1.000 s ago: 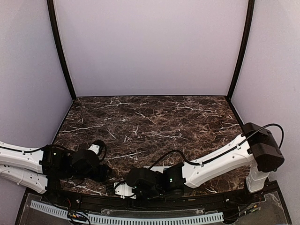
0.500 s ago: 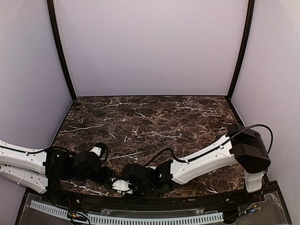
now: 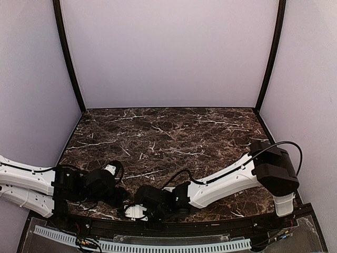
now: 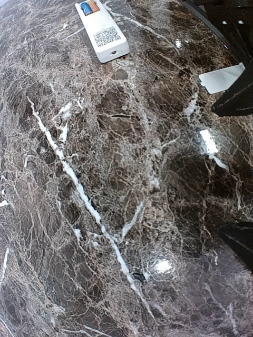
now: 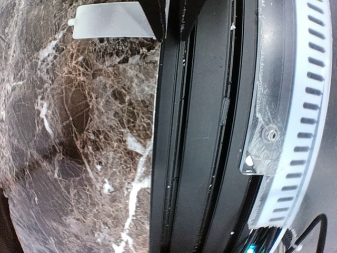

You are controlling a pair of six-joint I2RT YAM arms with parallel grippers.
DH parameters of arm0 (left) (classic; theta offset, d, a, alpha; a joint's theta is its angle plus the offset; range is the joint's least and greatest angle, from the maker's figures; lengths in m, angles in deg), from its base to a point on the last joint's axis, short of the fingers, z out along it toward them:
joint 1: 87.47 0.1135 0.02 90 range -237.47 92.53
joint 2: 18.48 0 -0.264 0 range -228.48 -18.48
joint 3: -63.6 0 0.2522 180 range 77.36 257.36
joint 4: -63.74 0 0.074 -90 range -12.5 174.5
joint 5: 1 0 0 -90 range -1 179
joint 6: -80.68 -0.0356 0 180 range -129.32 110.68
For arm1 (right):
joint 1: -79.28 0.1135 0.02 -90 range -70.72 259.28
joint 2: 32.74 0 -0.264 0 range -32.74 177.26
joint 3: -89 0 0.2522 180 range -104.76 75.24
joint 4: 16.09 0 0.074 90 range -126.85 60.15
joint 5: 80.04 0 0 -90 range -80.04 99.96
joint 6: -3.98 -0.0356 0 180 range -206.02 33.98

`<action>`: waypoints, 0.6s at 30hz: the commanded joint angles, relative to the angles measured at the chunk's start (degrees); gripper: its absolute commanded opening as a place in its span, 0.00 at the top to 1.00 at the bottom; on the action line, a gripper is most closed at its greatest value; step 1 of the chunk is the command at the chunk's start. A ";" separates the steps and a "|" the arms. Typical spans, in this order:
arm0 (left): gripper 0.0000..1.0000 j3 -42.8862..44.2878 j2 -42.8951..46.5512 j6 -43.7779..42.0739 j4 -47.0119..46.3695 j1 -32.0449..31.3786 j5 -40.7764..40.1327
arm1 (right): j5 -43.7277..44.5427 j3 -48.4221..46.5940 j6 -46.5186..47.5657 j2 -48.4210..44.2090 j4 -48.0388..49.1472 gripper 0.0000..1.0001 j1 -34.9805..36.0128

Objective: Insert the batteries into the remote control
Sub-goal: Adjust the battery cover at the center of the board.

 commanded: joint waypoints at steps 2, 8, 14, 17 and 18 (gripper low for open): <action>0.33 -0.79 0.30 -1.01 0.28 0.52 0.12 | -4.12 2.09 0.46 0.60 -4.25 0.95 -0.20; 0.33 -0.59 -0.60 -1.88 0.07 0.61 0.12 | -6.65 6.30 -0.66 -3.70 -6.45 0.97 -0.22; 0.34 0.70 -3.97 -3.69 -1.52 0.61 1.52 | -6.09 8.71 -1.39 -6.59 -9.73 0.99 -0.20; 0.34 1.15 -6.15 -5.01 -4.88 0.57 3.93 | -5.28 9.79 -1.92 -8.12 -10.06 0.99 -0.22; 0.34 1.16 -6.88 -5.43 -5.71 0.60 5.16 | -5.02 10.42 -2.14 -8.74 -9.83 0.99 -0.20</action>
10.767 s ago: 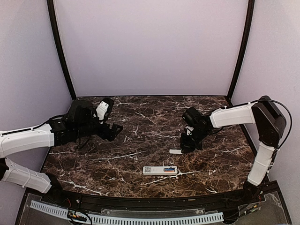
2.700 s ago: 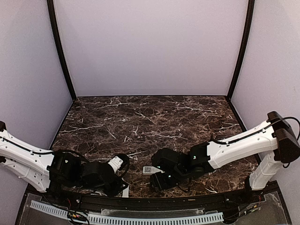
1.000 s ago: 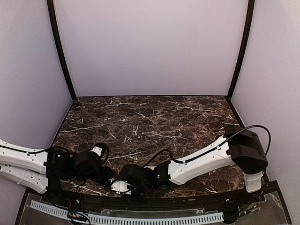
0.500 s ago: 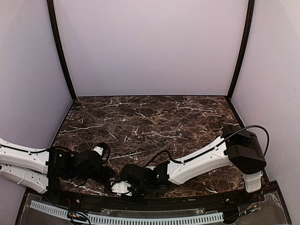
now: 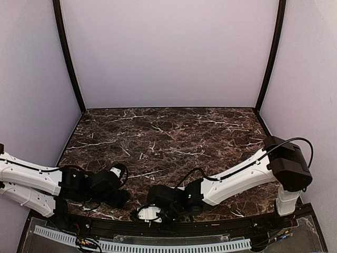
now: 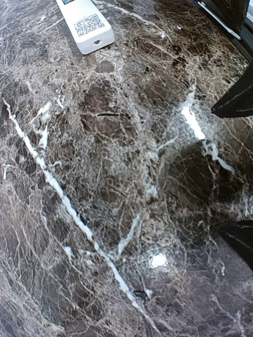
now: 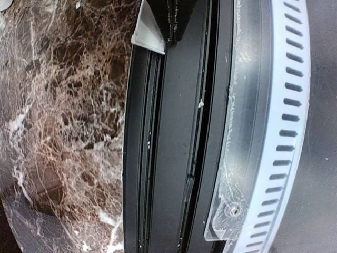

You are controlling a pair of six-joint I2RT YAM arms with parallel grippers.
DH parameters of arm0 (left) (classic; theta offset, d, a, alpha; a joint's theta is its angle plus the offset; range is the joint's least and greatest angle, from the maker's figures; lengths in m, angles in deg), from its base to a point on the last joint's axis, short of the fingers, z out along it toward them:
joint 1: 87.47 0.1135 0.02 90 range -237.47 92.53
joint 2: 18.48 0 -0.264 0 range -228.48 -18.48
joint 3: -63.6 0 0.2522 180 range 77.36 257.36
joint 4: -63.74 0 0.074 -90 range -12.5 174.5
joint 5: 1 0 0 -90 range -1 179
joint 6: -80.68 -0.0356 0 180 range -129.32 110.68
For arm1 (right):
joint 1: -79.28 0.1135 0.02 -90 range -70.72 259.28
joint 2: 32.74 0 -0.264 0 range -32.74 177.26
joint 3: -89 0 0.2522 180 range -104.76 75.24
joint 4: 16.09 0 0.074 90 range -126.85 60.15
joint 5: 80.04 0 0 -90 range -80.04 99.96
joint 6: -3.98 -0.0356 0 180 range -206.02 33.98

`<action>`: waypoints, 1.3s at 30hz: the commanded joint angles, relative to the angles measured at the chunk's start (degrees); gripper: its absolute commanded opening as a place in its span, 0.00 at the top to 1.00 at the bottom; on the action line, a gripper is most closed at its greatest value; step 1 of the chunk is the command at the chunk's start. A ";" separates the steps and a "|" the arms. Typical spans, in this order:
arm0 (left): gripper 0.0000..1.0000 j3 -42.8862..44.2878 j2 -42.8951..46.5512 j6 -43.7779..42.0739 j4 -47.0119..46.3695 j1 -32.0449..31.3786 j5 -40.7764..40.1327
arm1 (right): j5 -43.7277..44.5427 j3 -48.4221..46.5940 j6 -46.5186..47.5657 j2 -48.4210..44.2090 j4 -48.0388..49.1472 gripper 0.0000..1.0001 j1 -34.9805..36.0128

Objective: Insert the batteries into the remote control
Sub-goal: Adjust the battery cover at the center of the board, then pick up the battery cover at the center of the board.

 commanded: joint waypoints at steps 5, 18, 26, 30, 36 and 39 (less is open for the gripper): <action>0.35 1.47 -3.63 -3.25 -6.87 0.26 5.05 | 0.50 2.72 -2.95 -5.19 -4.49 0.94 0.49; 0.35 0.44 -1.37 -3.43 -6.55 0.26 5.42 | 4.35 4.78 -13.48 -9.59 -1.92 0.54 -0.39; 0.35 -0.30 1.57 -3.07 -4.28 0.26 4.33 | -5.36 -3.00 -12.47 0.86 -5.84 0.56 -2.48; 0.35 -1.11 3.76 -2.80 -3.25 0.22 3.98 | -7.40 -2.58 -13.05 2.31 -4.84 0.67 -2.55; 0.35 -1.60 5.98 -2.74 -1.69 0.26 2.98 | -10.50 -1.73 -13.21 2.30 -4.18 0.76 -2.50; 0.35 -1.73 6.05 -2.76 -1.35 0.26 2.94 | -10.86 -2.19 -12.86 2.59 -4.83 0.81 -2.54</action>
